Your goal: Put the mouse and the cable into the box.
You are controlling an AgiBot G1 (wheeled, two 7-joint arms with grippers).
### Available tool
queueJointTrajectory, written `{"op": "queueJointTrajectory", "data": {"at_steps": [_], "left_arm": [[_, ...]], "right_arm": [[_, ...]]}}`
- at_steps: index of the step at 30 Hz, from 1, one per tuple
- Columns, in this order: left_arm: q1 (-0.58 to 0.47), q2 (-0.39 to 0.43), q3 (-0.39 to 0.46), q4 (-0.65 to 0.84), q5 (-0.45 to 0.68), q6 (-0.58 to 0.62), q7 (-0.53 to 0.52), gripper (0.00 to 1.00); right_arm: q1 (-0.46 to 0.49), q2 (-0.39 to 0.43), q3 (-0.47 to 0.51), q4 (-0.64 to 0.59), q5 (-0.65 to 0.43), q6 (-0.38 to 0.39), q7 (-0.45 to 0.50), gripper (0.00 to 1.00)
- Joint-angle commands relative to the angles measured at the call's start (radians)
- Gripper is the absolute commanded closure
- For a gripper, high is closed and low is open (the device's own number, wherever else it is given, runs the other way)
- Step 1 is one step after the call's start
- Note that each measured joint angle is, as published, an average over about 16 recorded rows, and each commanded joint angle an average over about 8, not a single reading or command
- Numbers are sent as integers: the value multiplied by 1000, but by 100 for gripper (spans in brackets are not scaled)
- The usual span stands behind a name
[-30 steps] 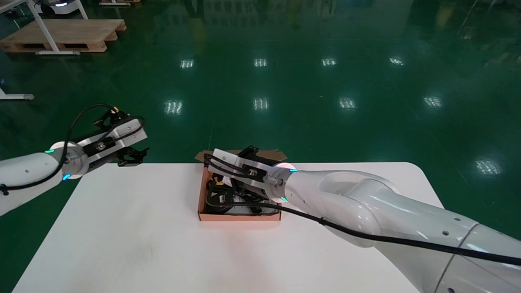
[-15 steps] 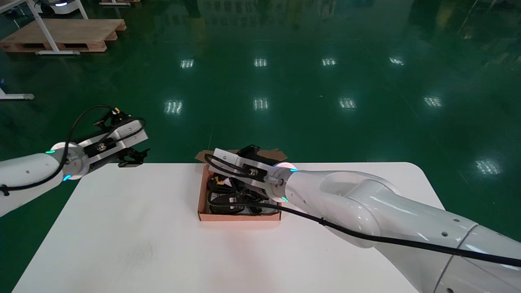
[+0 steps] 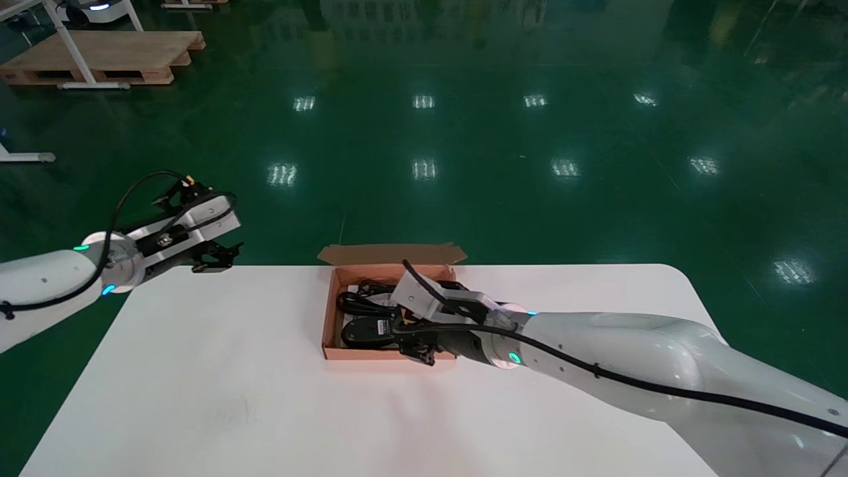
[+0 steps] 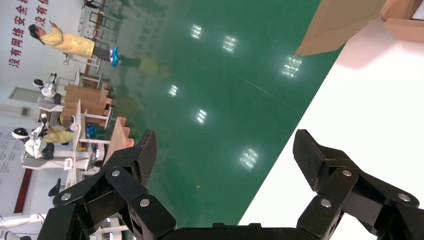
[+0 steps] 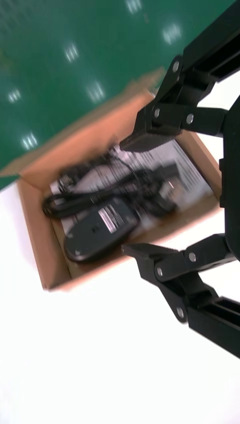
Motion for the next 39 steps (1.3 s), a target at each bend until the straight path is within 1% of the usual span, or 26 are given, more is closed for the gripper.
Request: {"op": "queueJointTrajectory", "data": {"at_steps": [1, 39], "left_arm": [[3, -3, -3, -5, -8, 8, -1, 0], [264, -246, -303, -369, -760, 705, -44, 0]], "right_arm": [[-20, 26, 39, 15, 40, -40, -19, 0], [-399, 515, 780, 307, 802, -800, -375, 0]]}}
